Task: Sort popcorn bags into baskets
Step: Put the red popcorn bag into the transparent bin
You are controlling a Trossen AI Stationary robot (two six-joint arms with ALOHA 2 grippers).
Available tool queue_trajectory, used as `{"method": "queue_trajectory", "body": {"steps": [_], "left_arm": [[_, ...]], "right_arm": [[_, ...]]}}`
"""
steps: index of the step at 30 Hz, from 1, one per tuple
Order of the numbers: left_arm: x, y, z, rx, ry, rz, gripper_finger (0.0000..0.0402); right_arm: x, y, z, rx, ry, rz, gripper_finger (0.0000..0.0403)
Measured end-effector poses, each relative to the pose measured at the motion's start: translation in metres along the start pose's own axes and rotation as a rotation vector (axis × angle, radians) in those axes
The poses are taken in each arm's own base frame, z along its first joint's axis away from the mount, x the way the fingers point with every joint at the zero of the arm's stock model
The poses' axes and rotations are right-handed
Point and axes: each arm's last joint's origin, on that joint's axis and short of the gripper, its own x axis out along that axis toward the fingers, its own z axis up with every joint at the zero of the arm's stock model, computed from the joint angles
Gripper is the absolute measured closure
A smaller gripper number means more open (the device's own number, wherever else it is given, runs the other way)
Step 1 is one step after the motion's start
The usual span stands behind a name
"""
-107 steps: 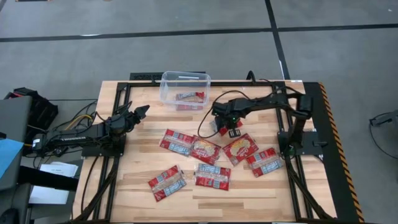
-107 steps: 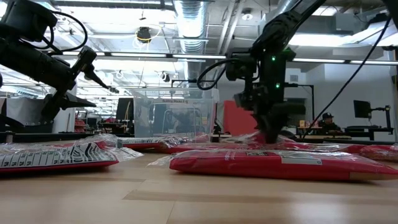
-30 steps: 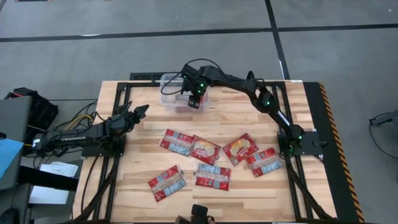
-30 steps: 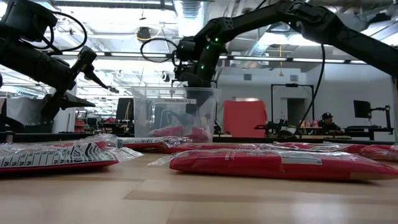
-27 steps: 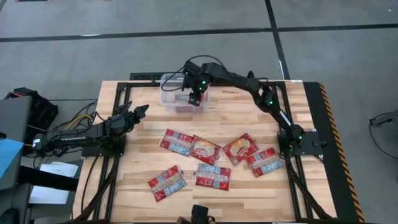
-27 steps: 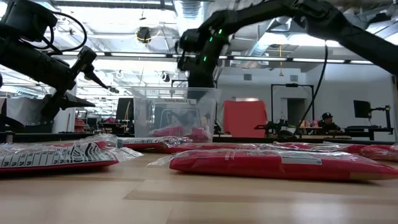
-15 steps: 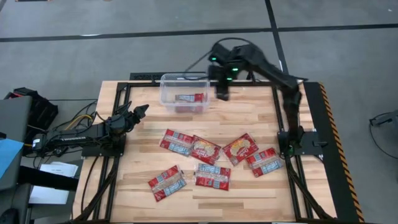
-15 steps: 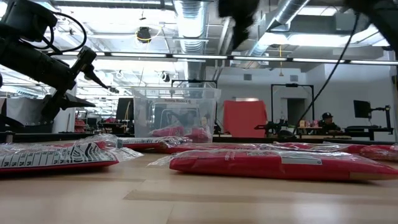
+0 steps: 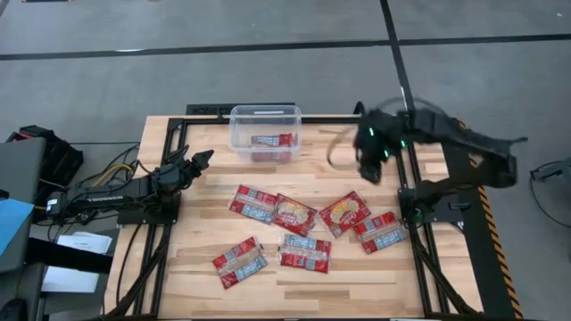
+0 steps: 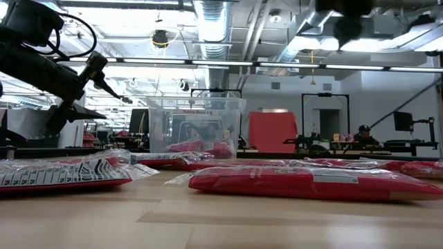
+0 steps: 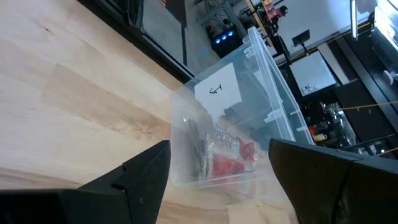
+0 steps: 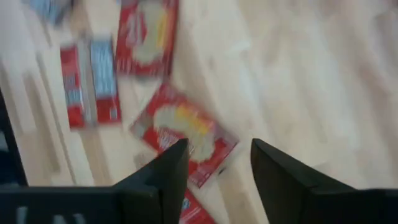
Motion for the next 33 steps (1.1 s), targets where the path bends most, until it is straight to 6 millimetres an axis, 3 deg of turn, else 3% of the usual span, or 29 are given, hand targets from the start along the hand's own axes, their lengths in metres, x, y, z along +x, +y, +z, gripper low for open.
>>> {"method": "queue_trajectory", "body": {"steps": [4,7,14,24,29,33], "left_arm": [[0.0,0.0,0.0,-0.001,-0.004,0.002,0.014],[0.0,0.0,0.0,-0.002,-0.005,0.002,0.014],[0.0,0.0,0.0,0.001,-0.004,0.002,0.014],[0.0,0.0,0.0,0.03,-0.001,0.0,0.014],[0.0,0.0,0.0,0.031,0.0,0.0,0.014],[0.0,0.0,0.0,0.031,0.0,0.0,0.014]], "right_arm": [[0.047,0.009,-0.035,-0.104,0.013,0.045,0.0151],[0.076,0.015,-0.048,-0.234,-0.011,0.068,0.0112],[0.135,0.008,-0.035,-0.408,-0.008,0.035,0.006],[0.212,0.002,-0.041,-0.544,0.341,0.158,0.0078],[0.228,0.002,-0.045,-0.537,0.435,0.16,0.0089],[0.227,0.005,-0.047,-0.564,0.451,0.11,0.0143]]}}
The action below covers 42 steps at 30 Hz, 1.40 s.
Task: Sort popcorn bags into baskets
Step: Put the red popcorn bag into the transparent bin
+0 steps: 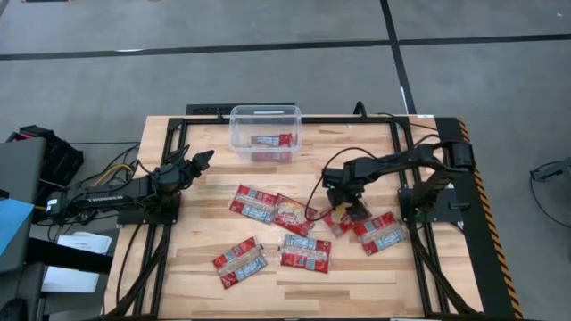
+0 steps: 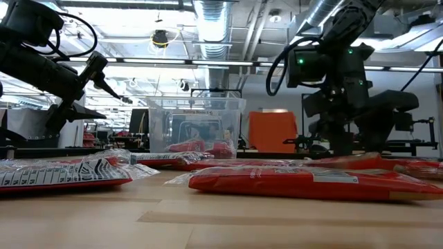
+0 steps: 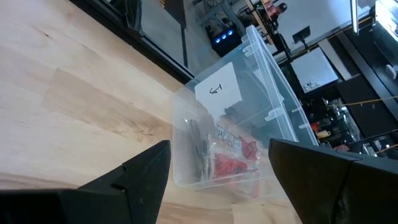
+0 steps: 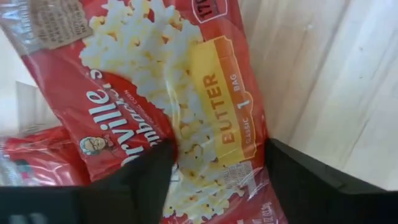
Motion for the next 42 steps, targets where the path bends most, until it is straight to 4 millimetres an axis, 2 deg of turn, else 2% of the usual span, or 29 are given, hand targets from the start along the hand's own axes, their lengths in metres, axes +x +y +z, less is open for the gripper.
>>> {"method": "queue_trajectory", "body": {"steps": [9,11,17,30,34,42], "left_arm": [[0.0,0.0,0.0,0.0,-0.004,0.002,0.014],[0.0,0.0,0.0,0.0,-0.004,0.002,0.014],[0.0,0.0,0.0,0.0,-0.005,0.003,0.014],[0.0,0.0,0.0,0.001,-0.006,0.003,0.014],[0.0,0.0,0.0,0.001,-0.006,0.003,0.014],[0.0,0.0,0.0,0.0,-0.006,0.003,0.014]], "right_arm": [[-0.015,0.001,0.004,0.024,-0.034,-0.061,0.0363],[-0.016,0.0,0.005,0.023,-0.037,-0.062,0.039],[-0.024,-0.001,0.013,0.059,-0.064,-0.063,0.0398],[-0.103,-0.024,0.027,0.166,-0.313,-0.109,0.0401],[-0.132,-0.034,0.033,0.192,-0.391,-0.142,0.0402],[-0.211,-0.052,0.048,0.207,-0.645,-0.233,0.0402]]}}
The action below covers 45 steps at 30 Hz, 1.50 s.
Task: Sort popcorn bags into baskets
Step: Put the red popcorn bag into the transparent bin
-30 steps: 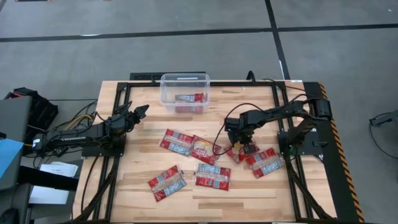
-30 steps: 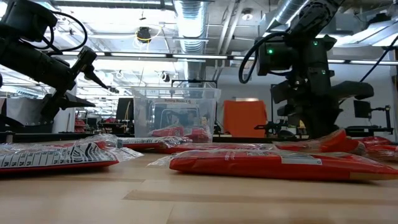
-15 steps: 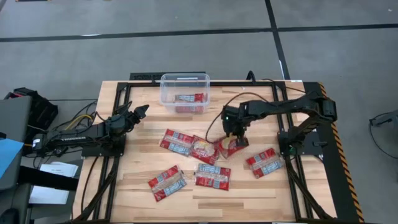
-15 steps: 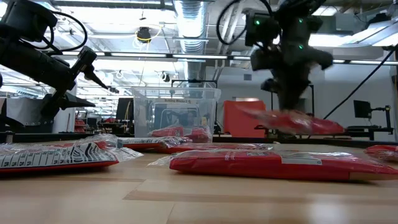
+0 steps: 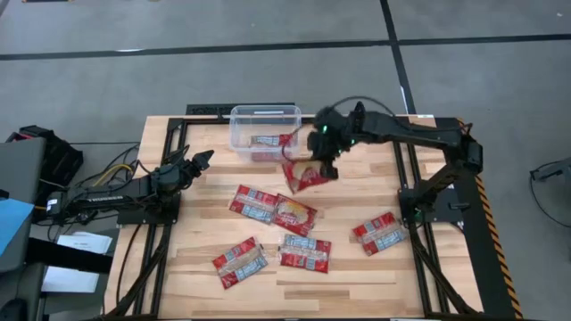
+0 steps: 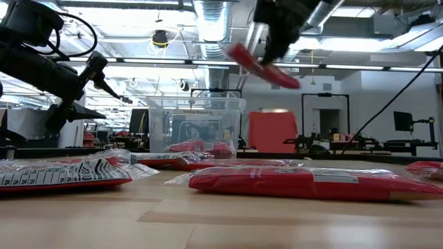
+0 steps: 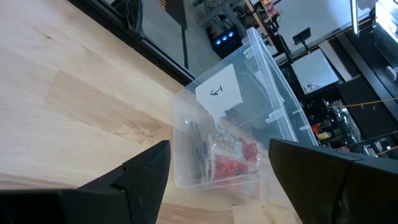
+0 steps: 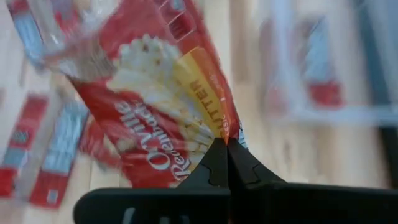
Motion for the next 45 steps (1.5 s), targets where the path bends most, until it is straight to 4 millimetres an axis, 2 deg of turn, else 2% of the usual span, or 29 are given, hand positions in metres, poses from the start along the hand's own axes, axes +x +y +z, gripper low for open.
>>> {"method": "queue_trajectory", "body": {"steps": [4,8,15,18,23,26,29,33,40,45], "left_arm": [[0.0,0.0,0.0,0.0,0.001,0.0,0.014],[0.0,0.0,0.0,-0.002,0.002,-0.001,0.014],[0.0,0.0,-0.001,-0.002,0.019,-0.009,0.014],[0.0,0.0,-0.001,-0.003,0.021,-0.009,0.014],[0.0,0.0,-0.001,-0.003,0.026,-0.012,0.014],[0.0,0.0,-0.001,-0.003,0.026,-0.012,0.014],[0.0,0.0,-0.001,-0.002,0.026,-0.012,0.014],[0.0,0.0,-0.001,0.0,0.025,-0.011,0.014],[0.0,0.0,-0.001,0.001,0.021,-0.01,0.014],[0.0,0.0,-0.001,0.001,0.02,-0.009,0.014]], "right_arm": [[-0.011,-0.019,0.026,0.012,-0.147,-0.059,0.0402],[-0.004,-0.045,0.049,0.041,-0.245,-0.116,0.0403],[0.046,-0.083,0.084,0.058,-0.261,-0.167,0.0403],[0.067,-0.103,0.091,0.086,-0.229,-0.204,0.0403],[0.097,-0.139,0.088,0.207,-0.137,-0.258,0.0403],[0.11,-0.152,0.08,0.254,-0.06,-0.259,0.0403],[0.127,-0.154,0.072,0.269,0.013,-0.233,0.0403],[0.146,-0.146,0.064,0.269,0.098,-0.195,0.0403],[0.15,-0.136,0.064,0.256,0.134,-0.174,0.0399],[0.15,-0.134,0.062,0.275,0.154,-0.138,0.037]]}}
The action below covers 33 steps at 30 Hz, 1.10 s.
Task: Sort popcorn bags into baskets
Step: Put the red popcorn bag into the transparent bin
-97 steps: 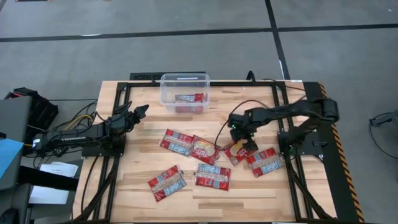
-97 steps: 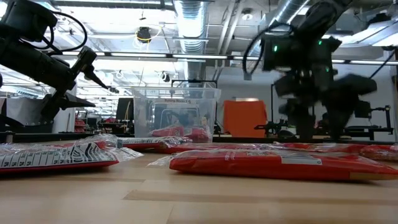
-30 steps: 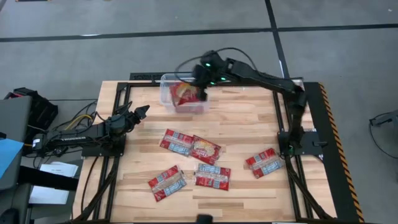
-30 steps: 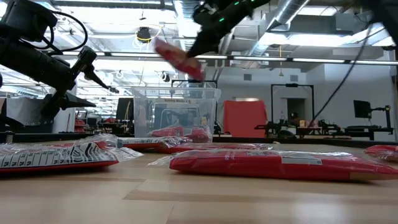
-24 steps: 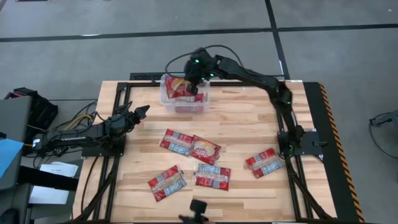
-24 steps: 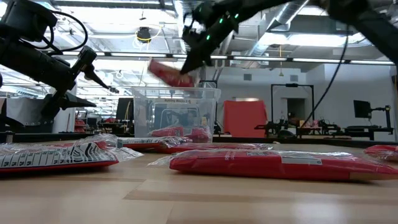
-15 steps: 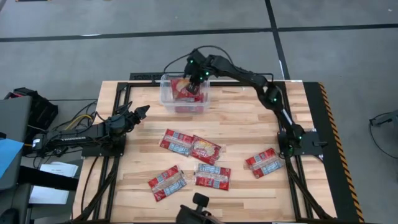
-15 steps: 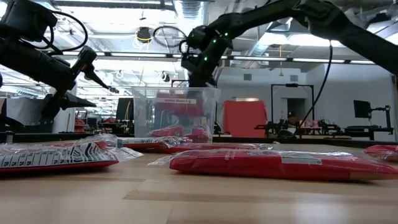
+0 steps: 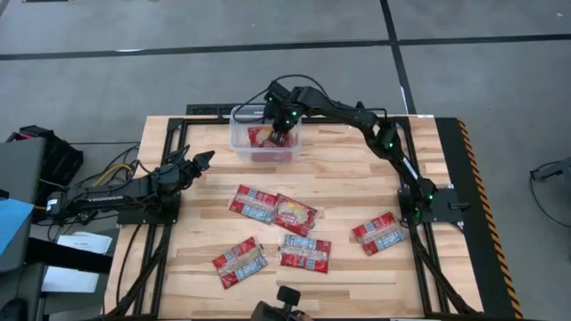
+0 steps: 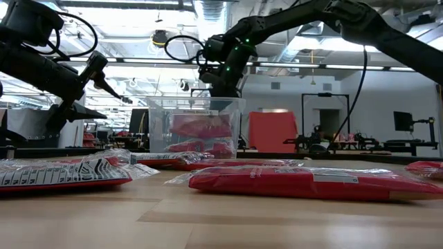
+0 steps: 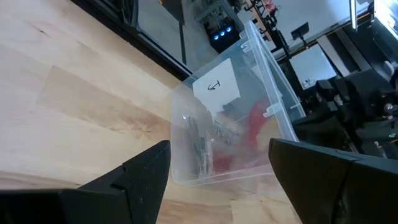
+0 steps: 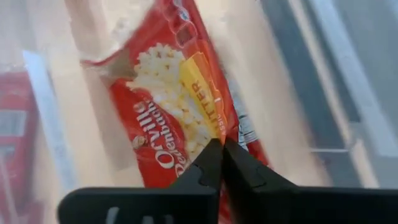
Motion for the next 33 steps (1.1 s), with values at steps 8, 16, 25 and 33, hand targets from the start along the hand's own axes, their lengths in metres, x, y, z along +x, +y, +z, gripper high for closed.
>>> {"method": "queue_trajectory", "body": {"steps": [8,16,25,33], "left_arm": [[0.0,0.0,0.0,-0.001,0.0,0.0,0.014],[0.0,0.0,0.0,-0.001,0.004,-0.001,0.014],[0.0,0.0,0.0,-0.001,0.013,-0.006,0.014],[0.0,-0.001,-0.001,-0.003,0.038,-0.017,0.014]], "right_arm": [[-0.001,0.0,0.0,0.001,-0.004,0.014,0.0297],[-0.064,0.001,-0.005,-0.003,0.01,0.055,0.023],[-0.189,0.065,-0.045,-0.069,0.139,0.284,0.0225],[-0.249,0.125,-0.113,-0.059,0.179,0.192,0.0229]]}}
